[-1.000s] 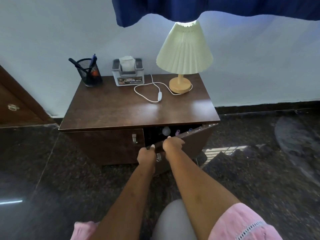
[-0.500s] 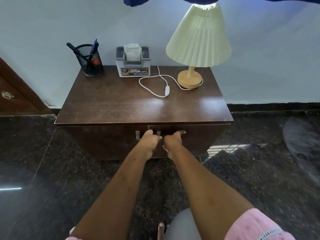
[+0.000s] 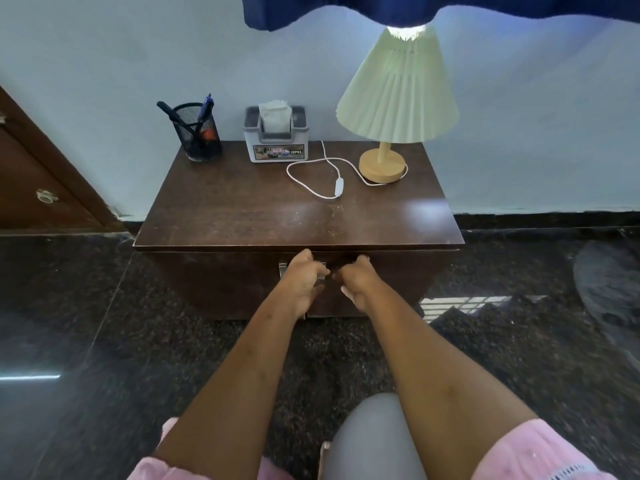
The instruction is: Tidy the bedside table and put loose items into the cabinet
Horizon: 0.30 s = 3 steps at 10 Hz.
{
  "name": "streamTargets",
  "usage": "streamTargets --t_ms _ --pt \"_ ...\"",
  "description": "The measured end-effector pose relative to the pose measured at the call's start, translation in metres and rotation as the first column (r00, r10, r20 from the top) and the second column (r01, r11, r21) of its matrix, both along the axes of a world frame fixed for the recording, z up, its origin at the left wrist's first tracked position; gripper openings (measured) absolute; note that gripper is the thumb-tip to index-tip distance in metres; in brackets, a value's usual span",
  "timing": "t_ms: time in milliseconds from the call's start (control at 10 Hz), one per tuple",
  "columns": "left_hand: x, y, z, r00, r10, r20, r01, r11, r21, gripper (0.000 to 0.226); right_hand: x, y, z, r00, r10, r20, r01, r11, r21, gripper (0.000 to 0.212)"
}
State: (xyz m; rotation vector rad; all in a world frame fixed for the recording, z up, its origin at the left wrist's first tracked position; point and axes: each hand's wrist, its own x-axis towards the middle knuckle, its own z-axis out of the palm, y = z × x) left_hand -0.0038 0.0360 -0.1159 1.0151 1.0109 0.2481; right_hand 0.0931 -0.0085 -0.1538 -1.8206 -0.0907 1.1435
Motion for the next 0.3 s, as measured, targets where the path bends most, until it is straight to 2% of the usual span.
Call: streamTargets --t_ms 100,200,300 --pt "-0.013 -0.008 0.027 0.999 -0.042 -0.005 0.043 0.993 0.113 0.069 -0.009 -0.004 0.031 0.997 0.053 0.05 -0.056 0.997 0.057 0.081" --pt "-0.033 -0.016 0.064 0.993 -0.107 -0.056 0.116 0.97 0.212 0.08 -0.024 -0.013 0.056 0.988 0.11 0.104 -0.123 0.984 0.127 0.084" --pt "-0.058 -0.025 0.099 0.965 -0.154 -0.21 0.221 0.912 0.345 0.076 -0.038 -0.031 0.075 0.956 0.141 0.257 -0.162 0.985 0.061 0.086"
